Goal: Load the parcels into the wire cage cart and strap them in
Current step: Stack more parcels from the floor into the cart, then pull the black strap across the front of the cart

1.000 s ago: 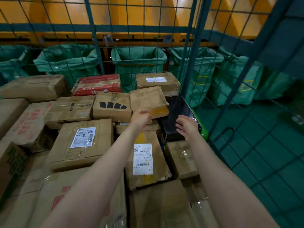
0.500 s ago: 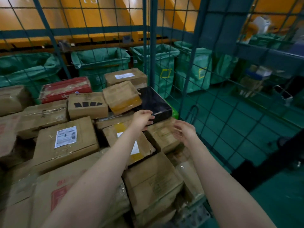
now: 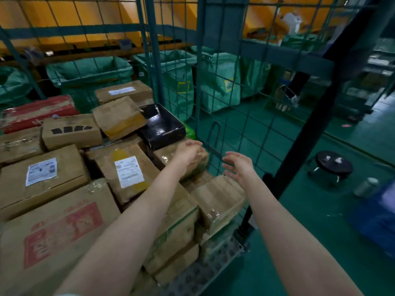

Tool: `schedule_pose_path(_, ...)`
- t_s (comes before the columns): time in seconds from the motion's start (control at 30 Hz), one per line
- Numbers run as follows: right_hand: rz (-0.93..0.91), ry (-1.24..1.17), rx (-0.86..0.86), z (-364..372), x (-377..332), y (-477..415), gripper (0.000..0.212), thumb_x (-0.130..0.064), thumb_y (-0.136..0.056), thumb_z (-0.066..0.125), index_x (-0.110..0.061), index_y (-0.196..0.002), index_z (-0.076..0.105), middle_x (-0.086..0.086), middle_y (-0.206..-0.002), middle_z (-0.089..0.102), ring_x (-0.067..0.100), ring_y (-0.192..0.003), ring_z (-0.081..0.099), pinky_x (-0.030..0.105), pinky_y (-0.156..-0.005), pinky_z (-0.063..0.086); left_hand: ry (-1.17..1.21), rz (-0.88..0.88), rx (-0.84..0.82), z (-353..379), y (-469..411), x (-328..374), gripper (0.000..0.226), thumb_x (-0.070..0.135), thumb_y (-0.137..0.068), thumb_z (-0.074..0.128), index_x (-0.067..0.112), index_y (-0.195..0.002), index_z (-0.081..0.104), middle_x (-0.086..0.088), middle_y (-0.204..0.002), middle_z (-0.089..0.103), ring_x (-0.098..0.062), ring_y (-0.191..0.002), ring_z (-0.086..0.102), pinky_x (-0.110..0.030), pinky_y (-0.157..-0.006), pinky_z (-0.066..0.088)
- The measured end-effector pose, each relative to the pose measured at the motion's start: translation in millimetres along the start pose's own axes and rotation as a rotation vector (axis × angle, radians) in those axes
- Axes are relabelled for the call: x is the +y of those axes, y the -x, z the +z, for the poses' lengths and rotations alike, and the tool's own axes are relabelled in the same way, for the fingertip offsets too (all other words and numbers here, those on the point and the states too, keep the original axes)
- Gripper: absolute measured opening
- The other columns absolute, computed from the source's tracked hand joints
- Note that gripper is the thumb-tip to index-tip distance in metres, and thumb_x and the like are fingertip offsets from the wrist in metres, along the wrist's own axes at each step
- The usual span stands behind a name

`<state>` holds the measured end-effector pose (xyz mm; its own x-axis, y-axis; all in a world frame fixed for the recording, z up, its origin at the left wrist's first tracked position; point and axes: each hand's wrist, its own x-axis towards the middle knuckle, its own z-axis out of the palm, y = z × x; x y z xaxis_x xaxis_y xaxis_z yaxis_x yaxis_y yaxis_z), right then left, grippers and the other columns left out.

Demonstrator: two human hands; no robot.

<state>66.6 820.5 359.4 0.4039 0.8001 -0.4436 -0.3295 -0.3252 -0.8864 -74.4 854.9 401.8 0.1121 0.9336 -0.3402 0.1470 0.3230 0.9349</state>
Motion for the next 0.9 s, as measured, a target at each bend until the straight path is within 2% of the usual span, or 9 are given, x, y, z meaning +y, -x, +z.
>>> schedule_pose_path(0.07, -0.005, 0.025, -0.011, -20, -1, 7, 0.012, -0.005, -0.092, 0.054, -0.014, -0.099, 0.058, 0.001, -0.084, 0.061, 0.013, -0.068, 0.057, 0.024, -0.060, 0.046, 0.014, -0.015, -0.015, 23, 7, -4, 0.024, 0.009, -0.097, 0.044, 0.024, -0.081, 0.054, 0.002, -0.094, 0.062, -0.012, -0.081, 0.058, -0.028, -0.074, 0.045)
schedule_pose_path(0.13, -0.014, 0.065, -0.008, -44, -2, 11, 0.013, -0.004, -0.091, 0.056, -0.014, -0.098, 0.058, 0.001, -0.086, 0.061, 0.012, -0.068, 0.057, 0.023, -0.058, 0.046, 0.015, -0.014, -0.035, 49, 15, -7, 0.024, 0.009, -0.096, 0.044, 0.025, -0.080, 0.053, 0.002, -0.097, 0.062, -0.009, -0.072, 0.057, -0.024, -0.067, 0.042)
schedule_pose_path(0.27, -0.017, 0.122, -0.007, -91, 1, 14, 0.015, -0.004, -0.088, 0.058, -0.018, -0.094, 0.060, 0.000, -0.085, 0.062, 0.013, -0.069, 0.059, 0.026, -0.066, 0.047, 0.007, -0.008, -0.079, 97, 32, -15, 0.025, 0.011, -0.097, 0.040, 0.026, -0.081, 0.053, 0.002, -0.098, 0.063, -0.010, -0.072, 0.057, -0.024, -0.064, 0.041)
schedule_pose_path(0.4, -0.002, 0.116, 0.013, -134, 10, 14, 0.017, -0.004, -0.088, 0.058, -0.016, -0.101, 0.061, 0.001, -0.085, 0.064, 0.013, -0.071, 0.060, 0.027, -0.071, 0.049, 0.004, -0.025, -0.088, 137, 44, -32, 0.026, 0.009, -0.097, 0.041, 0.025, -0.080, 0.053, 0.002, -0.095, 0.063, -0.008, -0.069, 0.056, -0.029, -0.074, 0.043)
schedule_pose_path(0.6, 0.034, 0.084, 0.052, -181, 21, 14, 0.021, 0.000, -0.089, 0.056, -0.013, -0.105, 0.060, 0.004, -0.087, 0.063, 0.014, -0.069, 0.059, 0.024, -0.065, 0.047, -0.042, -0.051, -0.135, 179, 49, -63, 0.025, 0.008, -0.096, 0.042, 0.025, -0.081, 0.054, 0.003, -0.093, 0.064, -0.009, -0.072, 0.059, -0.034, -0.080, 0.046)
schedule_pose_path(0.73, 0.074, 0.078, 0.106, -196, 33, 3, 0.024, -0.001, -0.091, 0.054, -0.010, -0.112, 0.060, 0.004, -0.089, 0.062, 0.014, -0.067, 0.057, 0.025, -0.066, 0.046, -0.063, -0.103, -0.171, 199, 42, -77, 0.025, 0.007, -0.096, 0.042, 0.023, -0.080, 0.052, 0.003, -0.088, 0.062, -0.011, -0.066, 0.056, -0.027, -0.065, 0.042)
schedule_pose_path(0.83, 0.088, 0.121, 0.152, -199, 39, -7, 0.021, -0.004, -0.091, 0.054, -0.012, -0.109, 0.060, 0.006, -0.095, 0.060, 0.012, -0.065, 0.054, 0.026, -0.065, 0.045, -0.104, -0.119, -0.172, 207, 31, -83, 0.021, 0.005, -0.094, 0.043, 0.023, -0.086, 0.052, 0.002, -0.088, 0.061, -0.010, -0.068, 0.056, -0.028, -0.070, 0.043)
schedule_pose_path(0.9, 0.082, 0.175, 0.194, -199, 42, -19, 0.019, -0.006, -0.088, 0.058, -0.013, -0.106, 0.058, 0.006, -0.097, 0.059, 0.013, -0.067, 0.052, 0.027, -0.063, 0.044, -0.138, -0.137, -0.182, 215, 19, -83, 0.018, 0.005, -0.092, 0.046, 0.022, -0.096, 0.053, 0.000, -0.088, 0.059, -0.011, -0.068, 0.054, -0.027, -0.068, 0.044)
